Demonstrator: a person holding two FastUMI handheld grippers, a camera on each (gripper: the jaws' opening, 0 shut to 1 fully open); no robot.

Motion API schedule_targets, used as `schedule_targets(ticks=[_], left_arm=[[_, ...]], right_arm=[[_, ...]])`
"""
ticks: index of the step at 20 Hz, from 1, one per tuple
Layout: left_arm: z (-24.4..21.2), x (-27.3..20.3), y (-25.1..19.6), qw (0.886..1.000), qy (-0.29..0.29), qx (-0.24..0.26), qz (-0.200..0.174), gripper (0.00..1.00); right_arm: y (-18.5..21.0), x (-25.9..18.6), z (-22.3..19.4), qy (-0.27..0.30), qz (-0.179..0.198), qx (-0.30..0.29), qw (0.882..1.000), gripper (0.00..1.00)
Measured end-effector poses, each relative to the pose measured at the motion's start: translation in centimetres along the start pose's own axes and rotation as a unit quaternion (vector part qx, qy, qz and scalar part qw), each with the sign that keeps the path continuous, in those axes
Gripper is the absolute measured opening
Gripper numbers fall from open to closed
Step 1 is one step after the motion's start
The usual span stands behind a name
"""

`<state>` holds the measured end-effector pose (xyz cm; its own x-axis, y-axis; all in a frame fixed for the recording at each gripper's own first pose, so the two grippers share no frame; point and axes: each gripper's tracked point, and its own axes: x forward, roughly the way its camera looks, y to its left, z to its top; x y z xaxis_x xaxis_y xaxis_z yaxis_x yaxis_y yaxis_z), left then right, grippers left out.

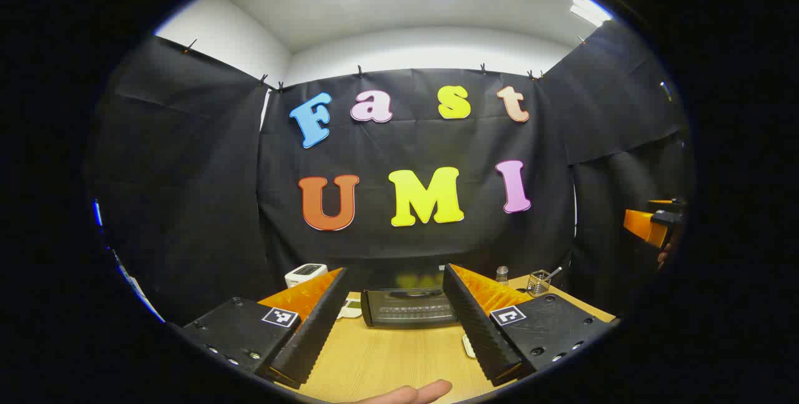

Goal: Open the electric oven with the left hand, put the food in, and close the electric oven.

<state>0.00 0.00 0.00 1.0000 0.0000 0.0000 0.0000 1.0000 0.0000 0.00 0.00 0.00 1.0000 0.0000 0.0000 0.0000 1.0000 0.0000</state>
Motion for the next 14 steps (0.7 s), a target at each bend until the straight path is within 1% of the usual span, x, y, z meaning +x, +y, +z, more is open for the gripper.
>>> schedule_targets(ticks=[3,7,10,13,14], left_arm=[[0.1,-0.4,-0.1,1.000,-0.003,-0.012,-0.001,0.96],[0.0,-0.4,-0.6,1.000,-0.006,-0.005,-0.008,0.96],[0.8,-0.2,-1.1,0.999,-0.028,-0.023,-0.010,0.96],[0.5,-0.3,-1.1,0.999,-0.033,-0.036,-0.016,0.96],[0.4,-0.1,-0.8,0.999,-0.032,-0.038,-0.012,0.96]], right_arm=[[-0.5,0.1,0.1,0.000,0.003,0.006,1.000,0.99],[-0.7,0.0,0.0,-0.001,0.007,0.011,1.000,0.99],[-0.6,-0.2,-0.2,0.000,0.012,0.012,1.000,0.99],[-0.6,-0.1,-0.2,-0.003,0.013,0.010,1.000,0.99],[-0.6,-0.1,-0.4,-0.002,0.013,0.010,1.000,0.99]])
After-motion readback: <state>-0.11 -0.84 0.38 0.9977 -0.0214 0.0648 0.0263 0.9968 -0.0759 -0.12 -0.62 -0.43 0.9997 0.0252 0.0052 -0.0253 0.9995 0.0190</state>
